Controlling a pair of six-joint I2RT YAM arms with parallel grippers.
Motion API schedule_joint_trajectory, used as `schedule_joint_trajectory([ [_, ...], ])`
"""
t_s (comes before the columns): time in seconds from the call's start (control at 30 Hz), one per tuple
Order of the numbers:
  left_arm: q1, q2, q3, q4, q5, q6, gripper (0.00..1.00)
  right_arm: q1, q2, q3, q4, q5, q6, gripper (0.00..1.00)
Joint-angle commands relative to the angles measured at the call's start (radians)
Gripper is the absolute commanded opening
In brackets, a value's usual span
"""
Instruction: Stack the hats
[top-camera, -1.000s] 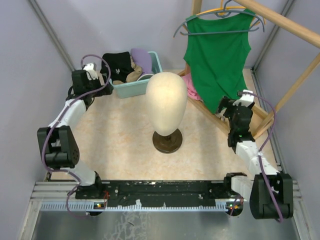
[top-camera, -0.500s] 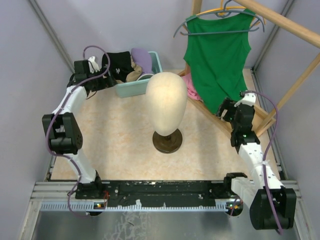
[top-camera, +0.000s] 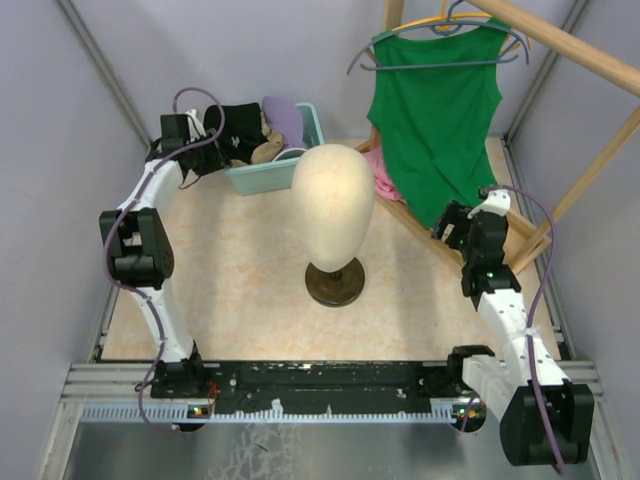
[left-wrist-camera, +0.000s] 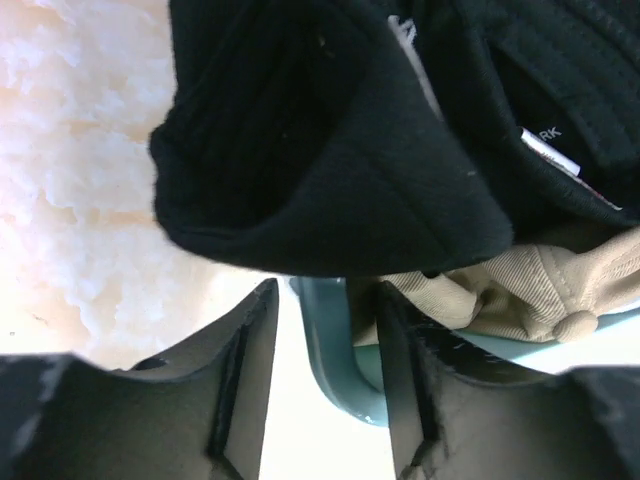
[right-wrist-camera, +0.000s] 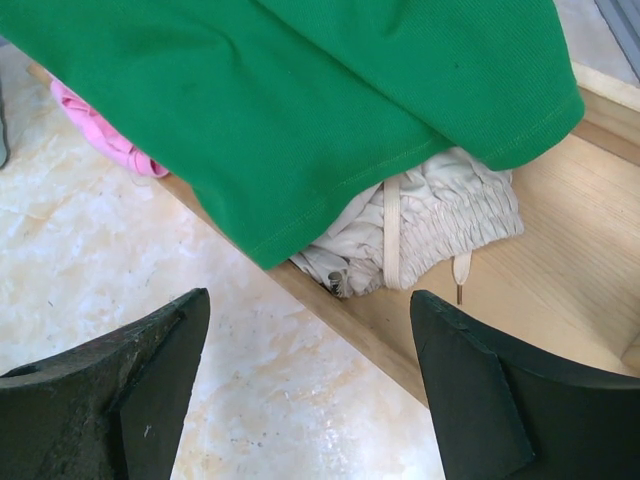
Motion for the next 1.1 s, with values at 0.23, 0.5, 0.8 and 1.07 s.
schedule_joint_trajectory([
  [0.23, -0.008, -0.026, 0.140, -0.179, -0.190, 0.084, 0.40, 0.017, 0.038, 0.084, -0.183, 0.070, 0.051, 0.72],
  [0.5, 0.028, -0.129, 0.015, -0.204, -0.259, 0.149, 0.45, 0.020, -0.029, 0.066, -0.370, 0.211, 0.183, 0.72],
  [0.8, 0.115, -0.182, -0.039, -0.211, -0.281, 0.138, 0.42, 0.000, 0.081, 0.133, -0.531, 0.238, 0.246, 0.55],
  [1.07, 0.146, -0.251, -0.041, -0.177, -0.081, 0.119, 0.66, -0.105, 0.082, 0.119, -0.522, 0.139, 0.274, 0.57],
])
